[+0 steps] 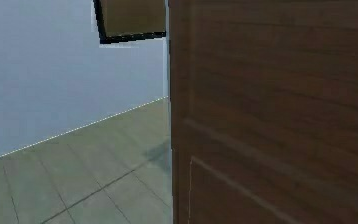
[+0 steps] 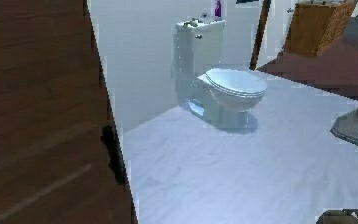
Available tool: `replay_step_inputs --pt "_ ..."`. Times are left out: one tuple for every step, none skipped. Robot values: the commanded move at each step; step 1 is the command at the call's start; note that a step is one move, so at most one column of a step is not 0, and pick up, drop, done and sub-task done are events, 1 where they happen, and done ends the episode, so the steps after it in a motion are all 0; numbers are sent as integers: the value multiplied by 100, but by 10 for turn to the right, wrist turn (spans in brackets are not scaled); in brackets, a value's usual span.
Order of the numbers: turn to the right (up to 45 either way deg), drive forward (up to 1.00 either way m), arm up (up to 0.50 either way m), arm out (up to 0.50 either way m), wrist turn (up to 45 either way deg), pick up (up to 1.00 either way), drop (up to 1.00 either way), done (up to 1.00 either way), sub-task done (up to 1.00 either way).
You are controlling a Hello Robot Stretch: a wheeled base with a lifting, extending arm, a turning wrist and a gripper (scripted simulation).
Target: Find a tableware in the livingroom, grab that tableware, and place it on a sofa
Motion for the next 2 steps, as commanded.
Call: replay_step_inputs --pt "-270 0 0 0 0 0 0 0 0" --pt "0 75 0 0 0 0 0 0 0"
